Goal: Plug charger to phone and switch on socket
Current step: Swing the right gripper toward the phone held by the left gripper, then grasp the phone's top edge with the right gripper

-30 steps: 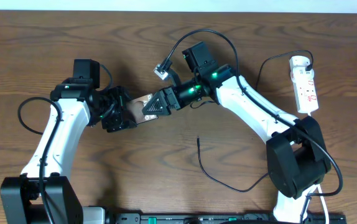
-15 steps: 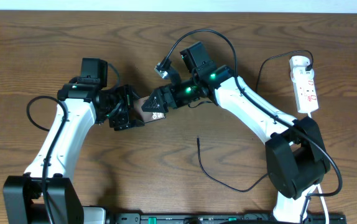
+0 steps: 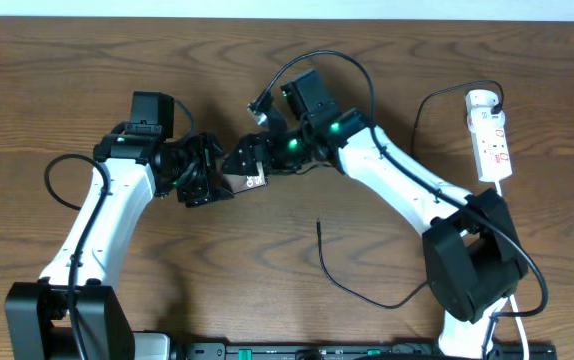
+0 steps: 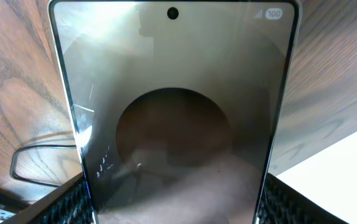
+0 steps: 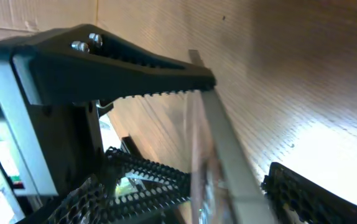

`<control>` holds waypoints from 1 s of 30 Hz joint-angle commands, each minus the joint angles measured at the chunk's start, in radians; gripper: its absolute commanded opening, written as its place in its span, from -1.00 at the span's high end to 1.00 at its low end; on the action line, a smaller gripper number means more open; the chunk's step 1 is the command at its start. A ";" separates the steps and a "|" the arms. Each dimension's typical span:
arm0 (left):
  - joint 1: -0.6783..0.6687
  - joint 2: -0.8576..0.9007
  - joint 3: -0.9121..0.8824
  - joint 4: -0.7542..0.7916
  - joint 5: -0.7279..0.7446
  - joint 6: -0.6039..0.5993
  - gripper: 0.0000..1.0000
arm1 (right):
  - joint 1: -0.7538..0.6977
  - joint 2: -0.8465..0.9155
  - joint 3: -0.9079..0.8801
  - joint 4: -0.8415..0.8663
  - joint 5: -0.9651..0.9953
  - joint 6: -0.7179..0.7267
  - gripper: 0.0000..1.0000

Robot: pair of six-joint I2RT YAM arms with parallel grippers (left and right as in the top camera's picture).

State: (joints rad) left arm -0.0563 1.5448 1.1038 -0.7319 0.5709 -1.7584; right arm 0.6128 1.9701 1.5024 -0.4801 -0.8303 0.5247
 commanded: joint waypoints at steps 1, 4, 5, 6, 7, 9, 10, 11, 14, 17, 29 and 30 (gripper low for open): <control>-0.002 -0.010 0.024 0.001 0.021 -0.021 0.85 | 0.034 0.000 0.015 0.019 0.040 0.047 -0.62; -0.002 -0.010 0.024 0.001 0.021 -0.020 0.86 | 0.048 0.000 0.015 0.038 0.044 0.051 -0.61; -0.002 -0.010 0.024 0.001 0.021 -0.020 0.86 | 0.050 0.000 0.015 0.041 0.047 0.055 -0.58; -0.002 -0.010 0.024 0.001 0.021 -0.020 0.86 | 0.050 0.000 0.015 0.042 0.046 0.055 -0.54; -0.002 -0.010 0.024 0.001 0.021 -0.020 0.86 | 0.050 0.000 0.015 0.042 0.047 0.055 -0.50; -0.002 -0.010 0.024 0.001 0.021 -0.020 0.86 | 0.050 0.000 0.015 0.042 0.046 0.055 -0.42; -0.002 -0.010 0.024 0.001 0.021 -0.020 0.86 | 0.050 0.000 0.015 0.042 0.046 0.055 -0.39; -0.002 -0.010 0.024 0.001 0.021 -0.020 0.86 | 0.050 0.000 0.015 0.042 0.046 0.055 -0.35; -0.002 -0.010 0.024 0.001 0.021 -0.023 0.86 | 0.050 0.000 0.015 0.042 0.047 0.055 -0.20; -0.002 -0.010 0.024 0.001 0.021 -0.032 0.86 | 0.050 0.000 0.015 0.042 0.046 0.055 -0.08; -0.002 -0.010 0.024 0.002 0.021 -0.032 0.86 | 0.050 0.000 0.015 0.041 0.046 0.055 0.35; -0.002 -0.010 0.024 0.002 0.021 -0.032 0.86 | 0.050 0.000 0.015 0.039 0.046 0.055 0.42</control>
State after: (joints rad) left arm -0.0563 1.5448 1.1038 -0.7319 0.5739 -1.7805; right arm 0.6575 1.9701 1.5024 -0.4450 -0.7536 0.5850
